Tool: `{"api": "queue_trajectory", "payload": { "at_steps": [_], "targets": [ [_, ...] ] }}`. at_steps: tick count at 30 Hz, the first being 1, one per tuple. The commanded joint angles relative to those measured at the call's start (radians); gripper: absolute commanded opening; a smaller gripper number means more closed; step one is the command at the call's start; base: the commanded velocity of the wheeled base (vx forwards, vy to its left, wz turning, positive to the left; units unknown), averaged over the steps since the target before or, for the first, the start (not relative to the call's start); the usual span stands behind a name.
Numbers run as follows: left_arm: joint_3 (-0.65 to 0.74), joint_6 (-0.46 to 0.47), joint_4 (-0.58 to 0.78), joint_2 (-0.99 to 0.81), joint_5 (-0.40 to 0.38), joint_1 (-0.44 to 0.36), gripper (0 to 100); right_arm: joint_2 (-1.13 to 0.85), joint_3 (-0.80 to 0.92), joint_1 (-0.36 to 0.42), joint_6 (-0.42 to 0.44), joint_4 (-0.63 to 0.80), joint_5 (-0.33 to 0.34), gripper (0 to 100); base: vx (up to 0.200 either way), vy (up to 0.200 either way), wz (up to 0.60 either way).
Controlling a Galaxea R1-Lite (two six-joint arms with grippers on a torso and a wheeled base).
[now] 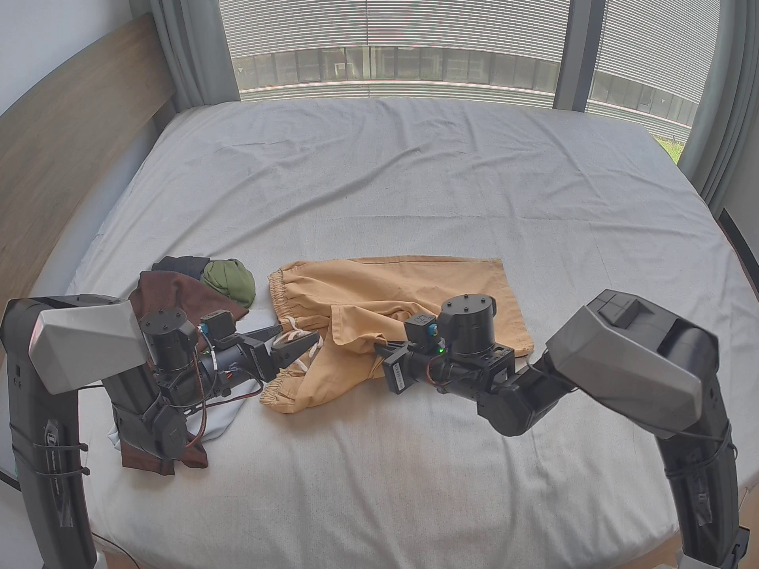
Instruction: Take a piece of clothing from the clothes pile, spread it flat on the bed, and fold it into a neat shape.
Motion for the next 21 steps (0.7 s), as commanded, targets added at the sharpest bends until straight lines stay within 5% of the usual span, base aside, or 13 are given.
{"api": "queue_trajectory", "payload": {
  "at_steps": [1,21],
  "targets": [
    [0.001,0.000,-0.002,0.006,0.001,-0.006,100,-0.123,0.082,-0.028,0.001,-0.001,-0.001,0,0.000,0.000,0.00],
    [0.001,0.005,-0.002,0.011,0.003,-0.008,100,-0.314,0.264,-0.147,-0.015,0.008,-0.010,0,0.000,0.000,0.00]
  ]
}}
